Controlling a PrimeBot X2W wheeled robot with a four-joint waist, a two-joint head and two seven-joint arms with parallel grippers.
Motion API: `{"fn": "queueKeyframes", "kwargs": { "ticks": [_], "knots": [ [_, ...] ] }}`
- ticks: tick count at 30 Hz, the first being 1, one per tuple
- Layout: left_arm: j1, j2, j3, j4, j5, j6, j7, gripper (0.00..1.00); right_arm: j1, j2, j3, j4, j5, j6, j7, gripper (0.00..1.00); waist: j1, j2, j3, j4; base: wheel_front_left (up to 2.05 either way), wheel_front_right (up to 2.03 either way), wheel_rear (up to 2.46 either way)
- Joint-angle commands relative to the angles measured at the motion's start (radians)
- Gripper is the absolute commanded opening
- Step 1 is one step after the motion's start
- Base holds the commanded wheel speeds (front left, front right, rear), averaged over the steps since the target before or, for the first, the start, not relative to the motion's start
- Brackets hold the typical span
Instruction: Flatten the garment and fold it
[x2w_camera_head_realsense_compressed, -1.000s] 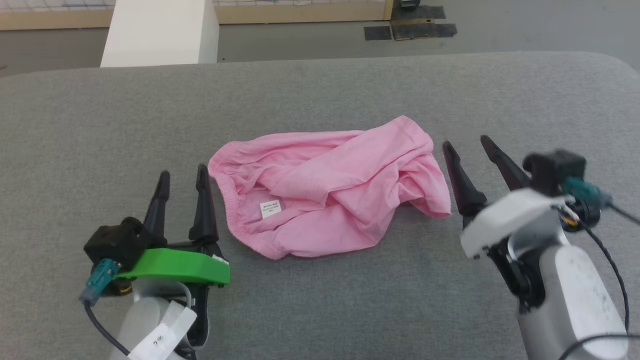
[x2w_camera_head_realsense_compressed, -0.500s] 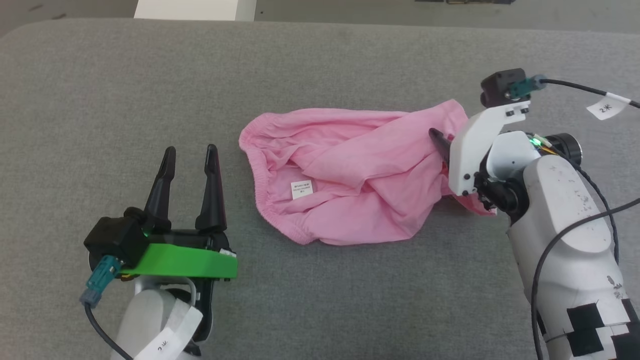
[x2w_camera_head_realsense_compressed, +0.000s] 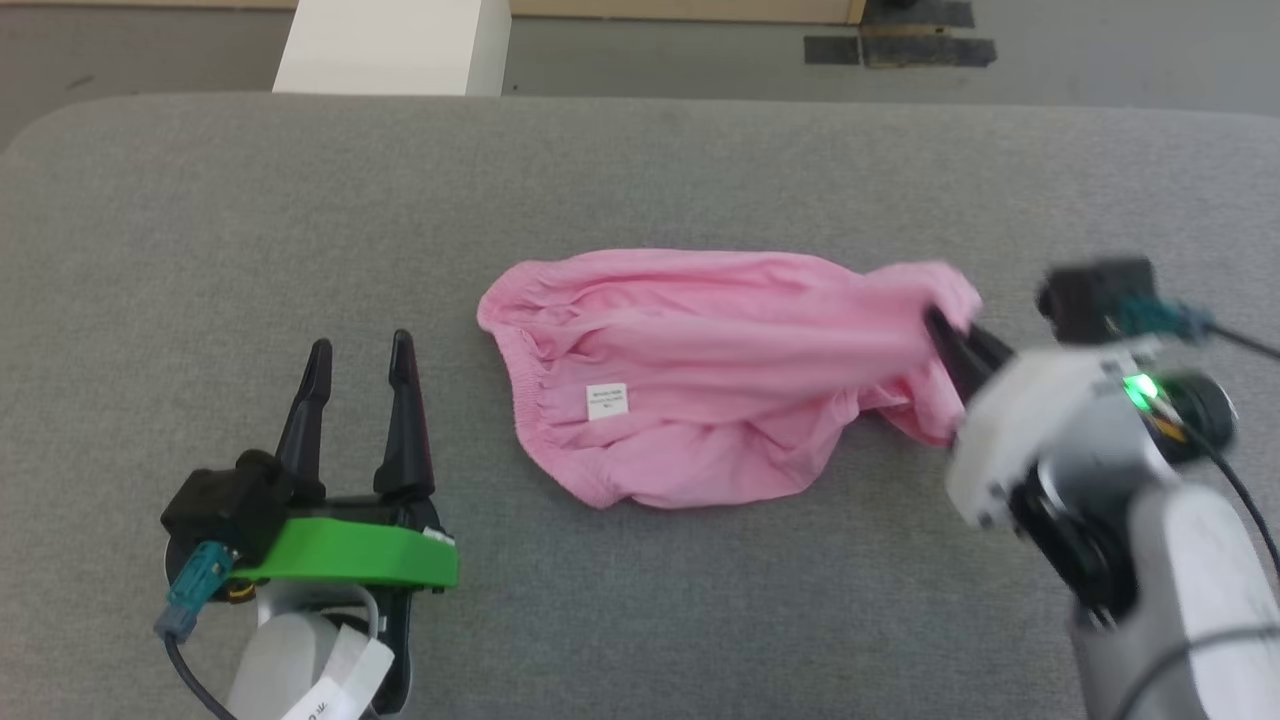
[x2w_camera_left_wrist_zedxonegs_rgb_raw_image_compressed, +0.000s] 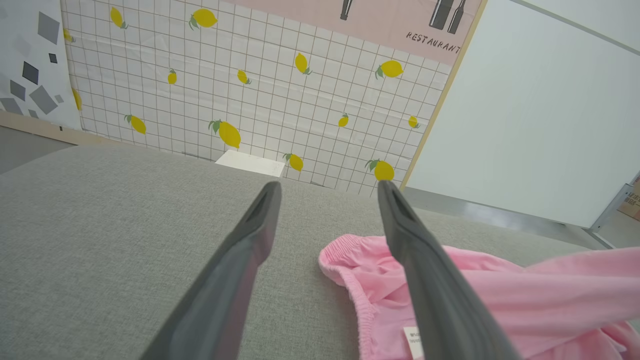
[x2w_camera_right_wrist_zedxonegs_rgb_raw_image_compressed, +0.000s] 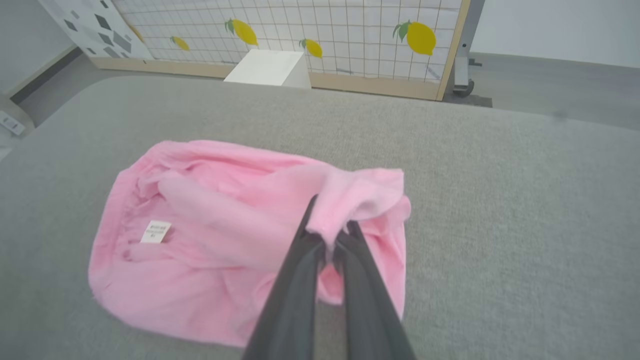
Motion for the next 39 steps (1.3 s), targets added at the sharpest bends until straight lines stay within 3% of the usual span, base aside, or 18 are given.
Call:
{"fn": "queueKeyframes", "kwargs": {
  "ticks": [1, 4, 7, 11, 14, 15, 16, 23, 28, 34, 39],
  "knots": [
    [0.019, -0.004, 0.008, 0.003, 0.015, 0.005, -0.004, 1.0, 0.085, -0.002, -0.024, -0.08, -0.001, -0.002, 0.034, 0.0, 0.0001, 0.0, -0.035, -0.031, 0.0, 0.0, 0.0],
    [0.033, -0.004, 0.016, 0.005, 0.019, 0.003, -0.004, 1.0, 0.263, -0.002, -0.09, -0.242, -0.004, -0.002, 0.117, 0.0, 0.0001, 0.0, -0.05, -0.046, 0.0, 0.0, 0.0],
    [0.039, -0.004, 0.021, 0.01, 0.021, 0.0, -0.004, 1.0, 0.403, -0.002, -0.17, -0.303, 0.006, -0.002, 0.176, 0.0, 0.0001, 0.0, -0.063, -0.056, 0.0, 0.0, 0.0],
    [0.037, -0.004, 0.017, 0.018, 0.019, -0.007, -0.005, 1.0, 0.503, -0.002, -0.231, -0.248, 0.027, -0.002, 0.198, 0.0, 0.0001, 0.0, -0.067, -0.06, 0.0, 0.0, 0.0],
    [0.038, -0.004, 0.002, 0.027, 0.018, -0.011, -0.005, 1.0, 0.508, -0.002, -0.242, -0.132, 0.04, -0.002, 0.135, 0.0, 0.0001, 0.0, -0.071, -0.061, 0.0, 0.0, 0.0],
    [0.039, -0.004, -0.002, 0.029, 0.018, -0.011, -0.005, 1.0, 0.502, -0.002, -0.242, -0.116, 0.037, -0.002, 0.11, 0.84, 0.0001, 0.0, -0.073, -0.061, 0.0, 0.0, 0.0],
    [0.04, -0.004, -0.006, 0.033, 0.018, -0.012, -0.005, 1.0, 0.494, -0.002, -0.243, -0.096, 0.043, -0.002, 0.076, 1.0, 0.0001, 0.0, -0.076, -0.06, 0.0, 0.0, 0.0],
    [0.054, -0.004, -0.061, 0.057, 0.022, -0.025, -0.005, 1.0, 0.454, -0.002, -0.282, -0.07, 0.042, -0.002, -0.253, 1.0, 0.0001, 0.0, -0.111, -0.055, 0.0, 0.0, 0.0],
    [0.064, -0.004, -0.167, 0.121, 0.017, -0.046, 0.009, 1.0, 0.465, -0.002, -0.265, -0.072, 0.026, -0.002, -0.44, 1.0, 0.0001, 0.0, -0.134, -0.063, 0.0, 0.0, 0.0],
    [0.022, -0.004, -0.288, 0.182, 0.005, -0.059, 0.188, 1.0, 0.47, -0.002, -0.218, -0.056, 0.033, -0.002, -0.503, 1.0, 0.0001, 0.0, -0.137, -0.083, 0.0, 0.0, 0.0],
    [-0.022, -0.002, -0.32, 0.214, -0.01, -0.057, 0.348, 1.0, 0.455, -0.002, -0.185, -0.042, 0.038, -0.002, -0.527, 1.0, 0.0001, 0.0, -0.129, -0.107, 0.0, 0.0, 0.0]
  ]
}}
